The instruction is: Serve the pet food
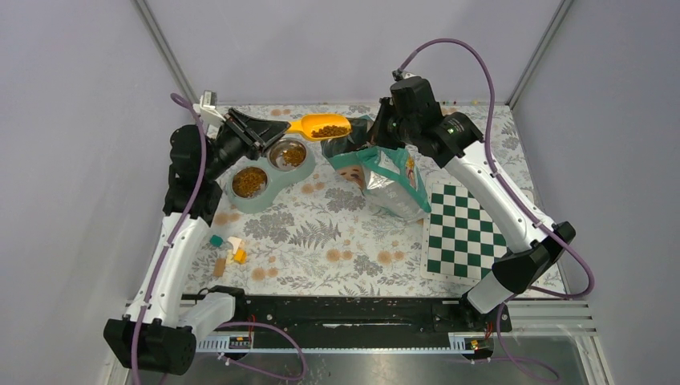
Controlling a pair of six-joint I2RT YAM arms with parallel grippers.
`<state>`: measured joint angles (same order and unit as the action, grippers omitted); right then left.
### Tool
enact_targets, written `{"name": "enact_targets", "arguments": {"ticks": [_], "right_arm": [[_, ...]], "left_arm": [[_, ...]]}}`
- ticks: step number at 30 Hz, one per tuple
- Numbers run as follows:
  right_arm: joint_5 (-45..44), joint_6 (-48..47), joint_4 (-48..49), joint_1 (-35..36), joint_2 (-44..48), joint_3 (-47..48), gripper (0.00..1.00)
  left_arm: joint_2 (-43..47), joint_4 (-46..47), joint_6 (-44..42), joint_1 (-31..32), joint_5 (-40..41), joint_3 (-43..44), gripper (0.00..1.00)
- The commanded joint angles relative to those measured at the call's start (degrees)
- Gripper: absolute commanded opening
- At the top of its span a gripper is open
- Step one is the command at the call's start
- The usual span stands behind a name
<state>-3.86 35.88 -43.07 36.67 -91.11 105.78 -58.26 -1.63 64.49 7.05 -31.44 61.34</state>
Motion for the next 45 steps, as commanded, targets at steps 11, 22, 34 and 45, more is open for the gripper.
{"name": "enact_targets", "arguments": {"ticks": [11,22,34,45], "right_arm": [[0.7,1.57,7.6,-1.86,7.32,1.6,0.0],[1.19,0.64,7.63,-4.02,8.24,1.01,0.0],[2.99,-0.18,7.81,-7.21,8.54,0.29,0.0],[4.74,-0.32,8.95,-8.81,8.77,-0.92,0.0]], "left_arm": [[-2.43,23.28,26.24,-11.05,-11.51,-3.67,0.0],[-4.6,30.65,28.47,-19.26,-7.37,-11.25,0.0],[-10.0,27.34,7.6,-20.58,4.68,-18.61,0.0],[-14.29,28.04,-0.91,-20.14,14.32,-23.65,0.0]]}}
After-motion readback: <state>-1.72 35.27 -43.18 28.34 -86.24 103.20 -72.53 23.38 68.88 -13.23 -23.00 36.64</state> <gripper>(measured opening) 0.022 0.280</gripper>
